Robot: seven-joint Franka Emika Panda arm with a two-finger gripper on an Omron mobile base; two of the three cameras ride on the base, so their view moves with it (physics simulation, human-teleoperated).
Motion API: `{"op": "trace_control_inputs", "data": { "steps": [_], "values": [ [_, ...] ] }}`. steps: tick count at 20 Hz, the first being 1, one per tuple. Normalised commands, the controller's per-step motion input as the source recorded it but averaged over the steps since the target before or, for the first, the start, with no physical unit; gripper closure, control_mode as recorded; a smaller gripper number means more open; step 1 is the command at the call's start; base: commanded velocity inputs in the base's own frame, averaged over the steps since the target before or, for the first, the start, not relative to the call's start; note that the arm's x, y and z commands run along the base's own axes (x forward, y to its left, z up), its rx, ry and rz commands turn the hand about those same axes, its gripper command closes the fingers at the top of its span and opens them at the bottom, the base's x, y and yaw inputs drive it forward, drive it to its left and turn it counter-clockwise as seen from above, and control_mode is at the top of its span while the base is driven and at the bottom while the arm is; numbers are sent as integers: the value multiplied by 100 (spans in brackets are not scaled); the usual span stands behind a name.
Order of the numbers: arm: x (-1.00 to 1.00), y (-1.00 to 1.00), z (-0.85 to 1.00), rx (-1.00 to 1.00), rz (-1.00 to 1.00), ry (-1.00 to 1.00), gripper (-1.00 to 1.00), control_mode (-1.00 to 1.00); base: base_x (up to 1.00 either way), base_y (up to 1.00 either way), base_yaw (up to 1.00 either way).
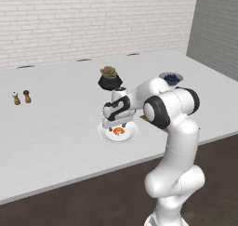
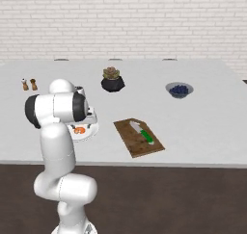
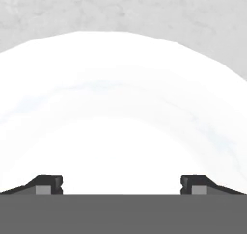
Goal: Pick up the knife from the drawer and place it on the cutting board. Then place the meat from the plate to the cutting board.
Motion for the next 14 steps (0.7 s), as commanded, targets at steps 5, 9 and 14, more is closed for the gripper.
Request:
{"op": "trace_control_inputs", "data": {
  "steps": [5,9,14],
  "values": [
    [-4,0,-4,0,0,0,-100,-100,0,0,0],
    [-3,0,-8,0,0,0,-100,-100,0,0,0],
    [-9,-1,-11,0,0,0,-100,-100,0,0,0]
  ]
}}
